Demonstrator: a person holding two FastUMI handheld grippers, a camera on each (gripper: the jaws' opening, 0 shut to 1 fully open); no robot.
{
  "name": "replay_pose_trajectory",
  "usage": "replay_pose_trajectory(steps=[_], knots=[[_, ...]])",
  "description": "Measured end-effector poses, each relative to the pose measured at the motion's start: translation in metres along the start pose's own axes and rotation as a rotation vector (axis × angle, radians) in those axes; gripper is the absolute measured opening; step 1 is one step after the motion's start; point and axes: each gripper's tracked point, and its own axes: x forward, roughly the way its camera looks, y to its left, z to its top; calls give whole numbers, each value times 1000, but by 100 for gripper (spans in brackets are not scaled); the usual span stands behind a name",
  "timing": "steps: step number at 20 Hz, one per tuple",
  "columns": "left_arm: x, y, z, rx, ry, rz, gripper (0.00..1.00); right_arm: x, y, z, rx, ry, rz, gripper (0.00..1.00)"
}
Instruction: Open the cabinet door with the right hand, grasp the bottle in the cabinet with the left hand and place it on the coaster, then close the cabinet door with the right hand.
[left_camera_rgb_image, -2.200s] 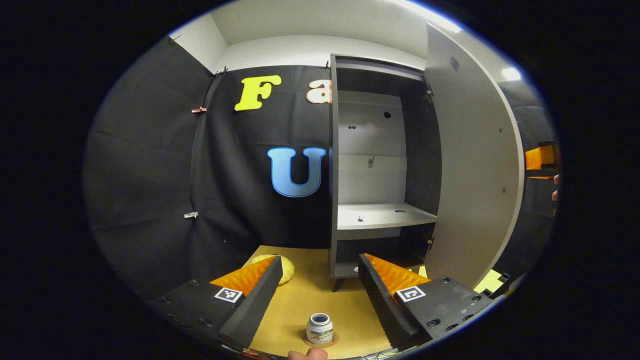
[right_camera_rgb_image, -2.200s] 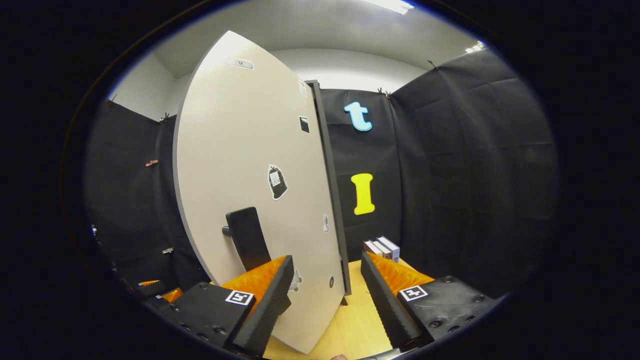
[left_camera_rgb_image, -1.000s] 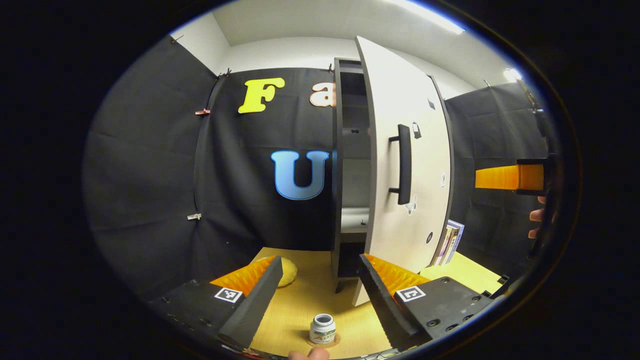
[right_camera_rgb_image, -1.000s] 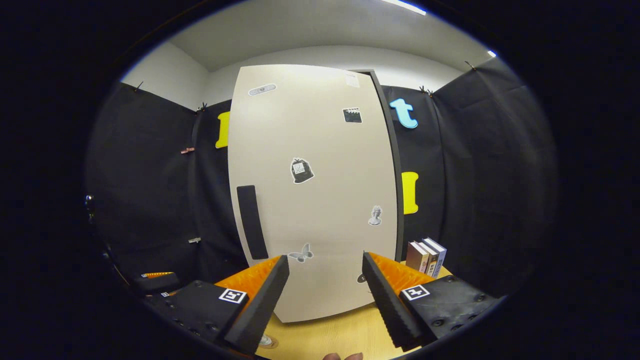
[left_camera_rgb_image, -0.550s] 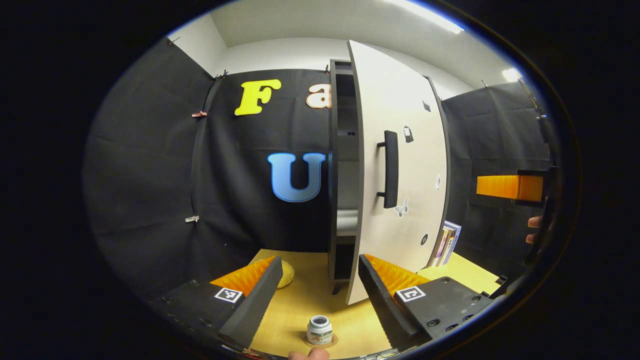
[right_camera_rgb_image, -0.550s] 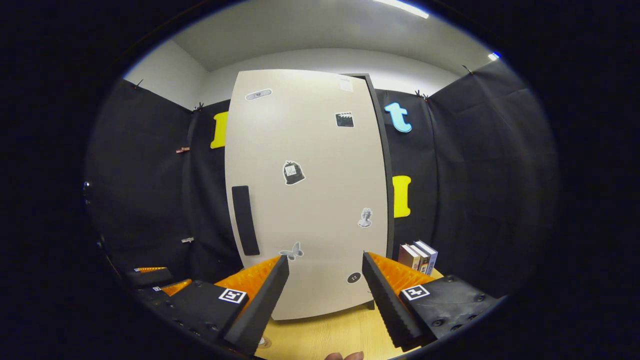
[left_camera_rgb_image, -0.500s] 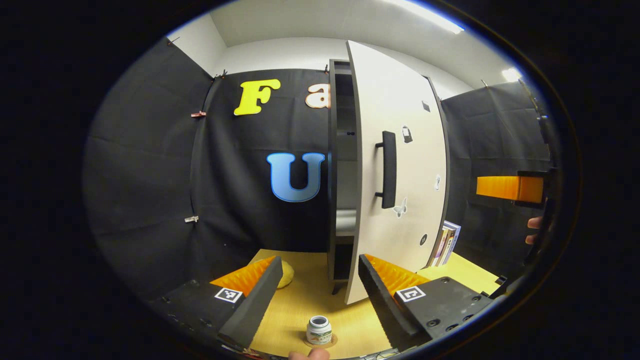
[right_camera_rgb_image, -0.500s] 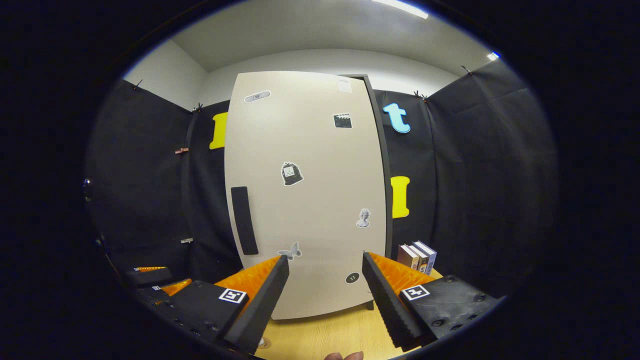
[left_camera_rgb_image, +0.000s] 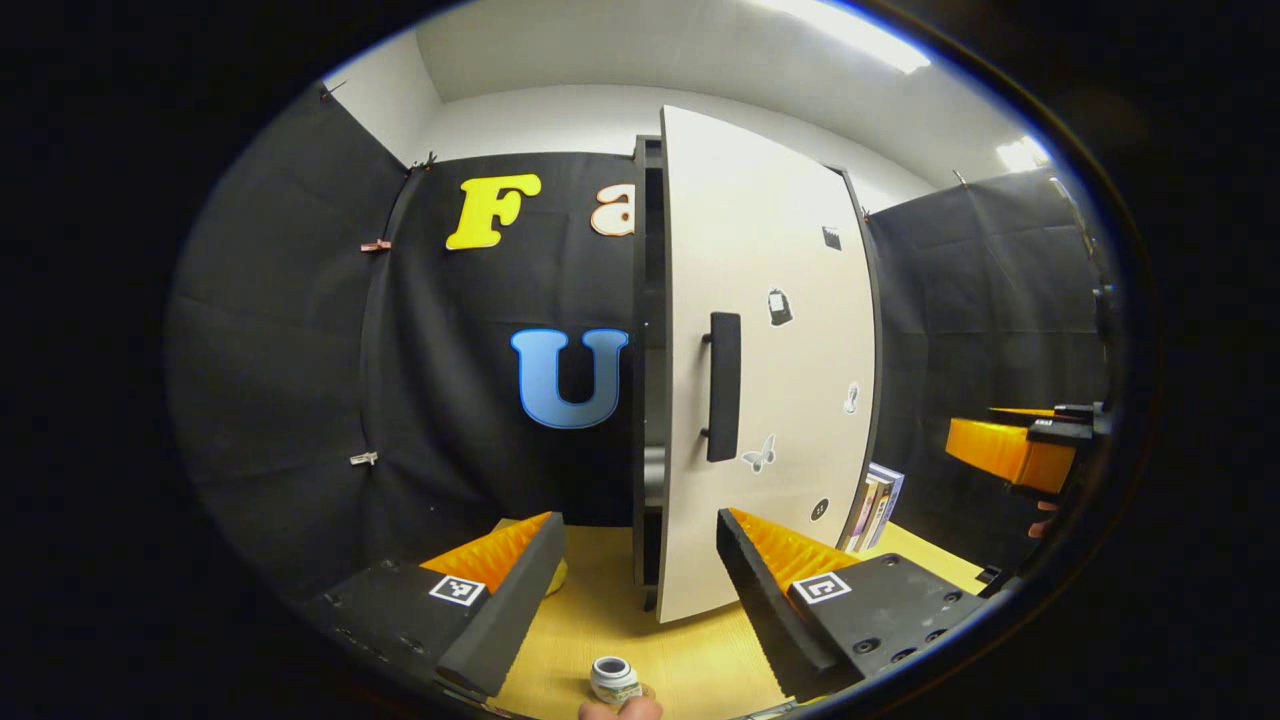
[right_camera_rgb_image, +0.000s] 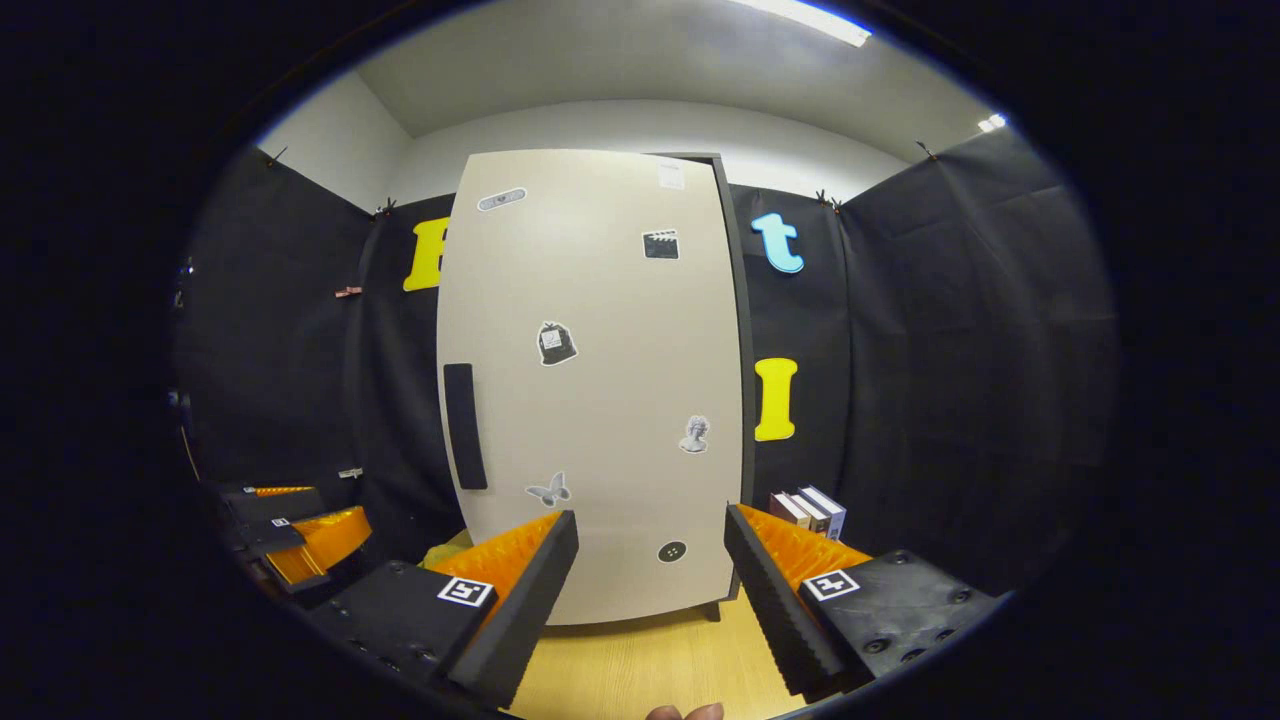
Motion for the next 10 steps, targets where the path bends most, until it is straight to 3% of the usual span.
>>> replay_pose_trajectory(steps=[10], knots=[[11, -17, 19, 10, -37, -15, 95, -3, -6, -8, -16, 1, -13, 96]])
